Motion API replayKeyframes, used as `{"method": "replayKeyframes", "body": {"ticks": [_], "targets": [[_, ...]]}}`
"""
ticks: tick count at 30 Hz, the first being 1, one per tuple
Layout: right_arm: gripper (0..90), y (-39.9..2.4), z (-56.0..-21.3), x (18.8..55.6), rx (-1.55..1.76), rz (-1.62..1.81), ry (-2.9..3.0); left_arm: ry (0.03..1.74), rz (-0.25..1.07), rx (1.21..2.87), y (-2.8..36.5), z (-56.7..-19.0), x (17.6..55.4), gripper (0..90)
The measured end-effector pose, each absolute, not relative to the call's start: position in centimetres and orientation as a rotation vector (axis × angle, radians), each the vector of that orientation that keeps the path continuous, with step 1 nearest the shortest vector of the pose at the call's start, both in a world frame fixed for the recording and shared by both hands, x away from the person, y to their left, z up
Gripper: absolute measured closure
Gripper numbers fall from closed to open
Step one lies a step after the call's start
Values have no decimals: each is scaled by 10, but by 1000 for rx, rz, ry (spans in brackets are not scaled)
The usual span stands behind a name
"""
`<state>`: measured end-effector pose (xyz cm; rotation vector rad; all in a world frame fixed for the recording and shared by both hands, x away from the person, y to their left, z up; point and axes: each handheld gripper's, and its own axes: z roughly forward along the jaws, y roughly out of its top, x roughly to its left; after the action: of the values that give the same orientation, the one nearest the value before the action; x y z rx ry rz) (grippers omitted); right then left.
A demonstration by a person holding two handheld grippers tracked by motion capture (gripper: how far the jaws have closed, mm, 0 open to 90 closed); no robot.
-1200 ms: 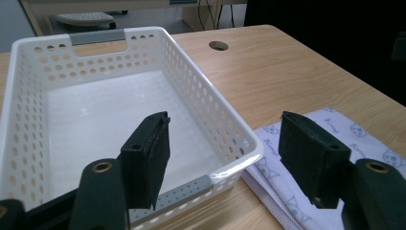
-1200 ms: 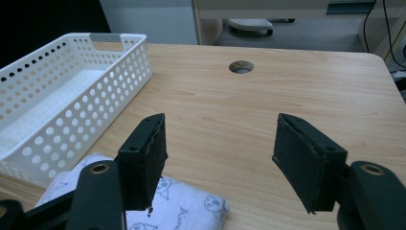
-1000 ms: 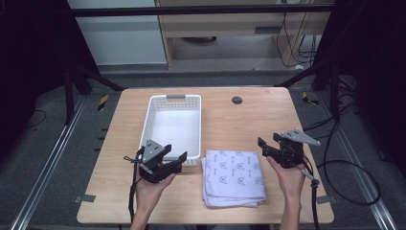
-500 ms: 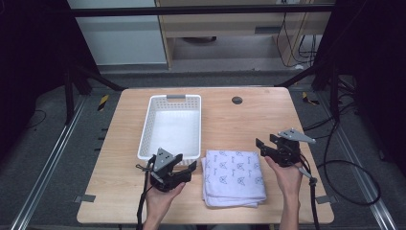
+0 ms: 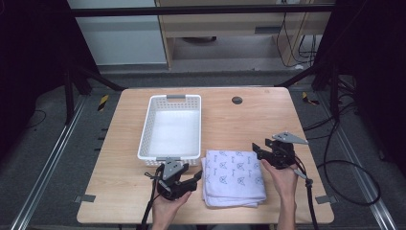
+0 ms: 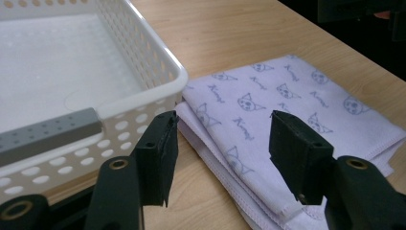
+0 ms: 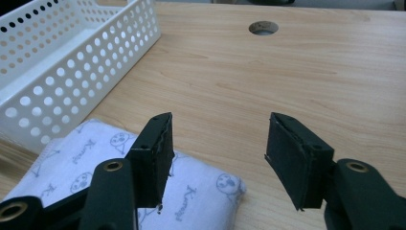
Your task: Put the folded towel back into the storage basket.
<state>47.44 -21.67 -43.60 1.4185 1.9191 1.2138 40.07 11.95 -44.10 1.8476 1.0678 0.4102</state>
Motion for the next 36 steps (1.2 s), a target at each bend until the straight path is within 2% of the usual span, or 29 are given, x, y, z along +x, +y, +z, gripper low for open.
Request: {"method": "replayKeyframes", "body": {"ticks": [5, 36], "targets": [[458, -216, -442, 475, 1424, 1209, 1936, 1074, 383, 1871, 113, -451, 399, 426], [505, -209, -490, 477, 1513, 1072, 2083, 1116, 292, 2012, 76, -498, 405, 383]]}}
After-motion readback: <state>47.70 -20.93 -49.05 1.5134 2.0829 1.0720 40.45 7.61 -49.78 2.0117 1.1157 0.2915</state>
